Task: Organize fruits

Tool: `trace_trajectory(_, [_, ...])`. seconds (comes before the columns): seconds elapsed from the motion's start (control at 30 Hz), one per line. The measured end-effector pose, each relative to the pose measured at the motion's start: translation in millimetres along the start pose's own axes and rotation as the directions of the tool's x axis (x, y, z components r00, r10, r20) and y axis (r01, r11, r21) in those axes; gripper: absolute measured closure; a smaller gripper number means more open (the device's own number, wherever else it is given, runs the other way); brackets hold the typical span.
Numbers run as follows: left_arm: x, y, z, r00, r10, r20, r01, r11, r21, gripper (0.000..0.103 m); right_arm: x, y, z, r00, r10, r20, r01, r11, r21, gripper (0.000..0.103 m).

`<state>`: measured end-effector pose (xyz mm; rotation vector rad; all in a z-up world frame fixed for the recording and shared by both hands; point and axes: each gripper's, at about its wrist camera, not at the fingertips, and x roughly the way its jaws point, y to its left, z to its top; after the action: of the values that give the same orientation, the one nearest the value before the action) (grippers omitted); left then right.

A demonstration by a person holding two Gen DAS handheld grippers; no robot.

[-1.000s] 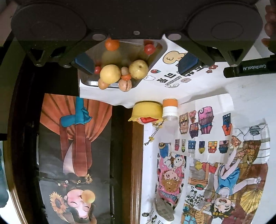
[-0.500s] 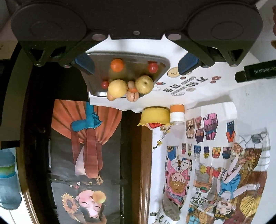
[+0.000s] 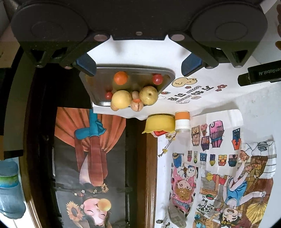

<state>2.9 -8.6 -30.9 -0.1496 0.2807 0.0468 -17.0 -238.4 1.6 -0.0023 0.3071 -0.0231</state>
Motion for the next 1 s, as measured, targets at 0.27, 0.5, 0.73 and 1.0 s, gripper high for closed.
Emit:
trace_trajectory(0.27, [-1.9,1.4,-2.7,1.0,-0.005,0.002,0.005,1.0,0.007,0.0,-2.2,-2.5,-1.0,1.0,0.0,0.001,0.0,1.0,0.005,0.001])
trace_trajectory(0.5, [-1.7,5.5,-2.6,1.0,0.001,-0.001,-0.001,1.0,-0.004,0.0,-2.1,-2.2,-1.0,1.0,-0.001,0.0,0.001,1.0,0.005,0.001])
trace_trajectory(0.73, [-2.2,6.0,-2.9,1.0,0.001,-0.002,-0.001,1.0,-0.004,0.0,-2.0,-1.8,-1.3,1.0,-0.001,0.0,0.001,1.0,0.005,0.001])
trace_trajectory(1.0, [-2.4,6.1,-3.3,1.0,0.002,-0.005,-0.002,1.0,-0.005,0.0,-3.3,-1.3,-2.8,1.0,-0.001,-0.002,0.001,1.0,0.004,0.001])
